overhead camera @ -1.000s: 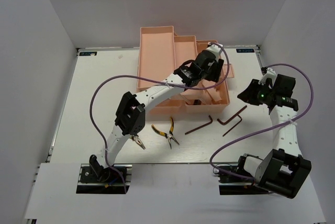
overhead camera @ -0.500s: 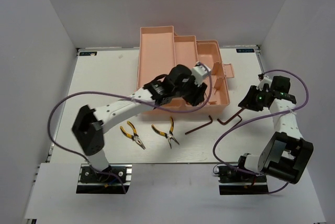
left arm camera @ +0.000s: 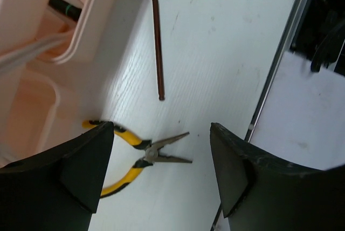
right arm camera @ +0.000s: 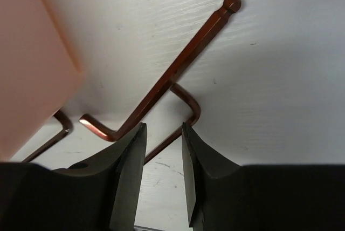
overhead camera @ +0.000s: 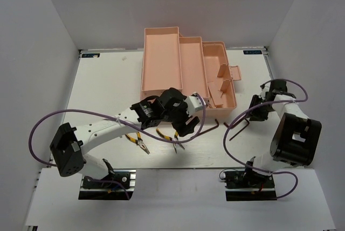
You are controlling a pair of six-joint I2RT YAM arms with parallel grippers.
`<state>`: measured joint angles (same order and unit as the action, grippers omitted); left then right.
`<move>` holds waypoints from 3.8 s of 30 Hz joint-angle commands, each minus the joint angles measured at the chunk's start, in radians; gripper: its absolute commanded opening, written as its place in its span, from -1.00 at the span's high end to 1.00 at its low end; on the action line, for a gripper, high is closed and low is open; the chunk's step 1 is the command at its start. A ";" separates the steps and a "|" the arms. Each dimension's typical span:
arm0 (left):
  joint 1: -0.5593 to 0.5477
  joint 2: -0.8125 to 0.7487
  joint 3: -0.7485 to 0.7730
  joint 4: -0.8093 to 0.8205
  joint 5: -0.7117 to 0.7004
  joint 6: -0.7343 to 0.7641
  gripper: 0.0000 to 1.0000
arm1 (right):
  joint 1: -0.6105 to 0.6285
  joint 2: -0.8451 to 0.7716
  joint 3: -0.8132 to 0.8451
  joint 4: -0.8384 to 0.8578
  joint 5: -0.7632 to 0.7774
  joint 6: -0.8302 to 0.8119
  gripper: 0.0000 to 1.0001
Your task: Sort the tools into containers
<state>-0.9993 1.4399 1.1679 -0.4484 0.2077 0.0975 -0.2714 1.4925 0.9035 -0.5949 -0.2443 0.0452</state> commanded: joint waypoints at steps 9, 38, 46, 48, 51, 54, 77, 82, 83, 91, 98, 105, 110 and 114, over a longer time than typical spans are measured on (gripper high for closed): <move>-0.004 -0.052 -0.054 -0.003 0.038 0.038 -0.64 | 0.017 0.098 0.098 0.007 -0.009 0.025 0.22; -0.004 -0.041 -0.063 -0.003 0.018 0.038 -0.66 | 0.081 0.149 0.046 0.004 -0.026 0.142 0.25; -0.004 -0.032 -0.063 -0.003 0.018 0.038 -0.66 | 0.133 0.149 0.035 0.020 0.123 0.197 0.25; -0.004 -0.032 -0.063 -0.003 0.018 0.038 -0.66 | 0.144 0.135 0.025 0.044 0.161 0.215 0.25; -0.004 -0.032 -0.063 -0.003 0.018 0.038 -0.66 | 0.166 0.132 0.021 0.069 0.232 0.232 0.25; -0.004 -0.032 -0.063 -0.012 0.009 0.038 -0.66 | 0.182 0.150 0.041 0.066 0.342 0.249 0.27; -0.004 -0.032 -0.063 -0.012 -0.001 0.038 -0.66 | 0.195 0.241 0.086 0.046 0.286 0.255 1.00; -0.004 -0.022 -0.063 -0.012 -0.010 0.038 -0.66 | 0.181 0.203 0.100 0.032 0.203 0.254 1.00; -0.004 -0.022 -0.063 -0.012 -0.010 0.038 -0.66 | 0.176 0.178 0.100 0.030 0.203 0.246 1.00; -0.004 -0.013 -0.063 -0.012 0.027 0.047 -0.66 | 0.129 -0.041 0.064 0.009 0.313 0.171 1.00; -0.004 -0.003 -0.073 -0.003 0.056 0.056 -0.66 | 0.081 -0.245 0.054 -0.029 0.325 0.046 1.00; -0.004 -0.048 -0.108 0.055 0.075 0.076 -0.66 | 0.092 -0.292 0.224 -0.101 -0.200 -0.150 1.00; -0.004 -0.153 -0.198 0.163 0.062 0.085 -0.66 | 0.181 -0.108 0.471 -0.132 -0.458 -0.113 1.00; -0.004 -0.220 -0.240 0.224 0.015 0.103 -0.66 | 0.300 -0.012 0.610 -0.080 -0.484 -0.053 1.00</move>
<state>-0.9989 1.2903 0.9379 -0.3199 0.2451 0.1761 -0.0444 1.4380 1.4250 -0.7132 -0.5812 -0.0452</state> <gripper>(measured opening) 0.830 0.155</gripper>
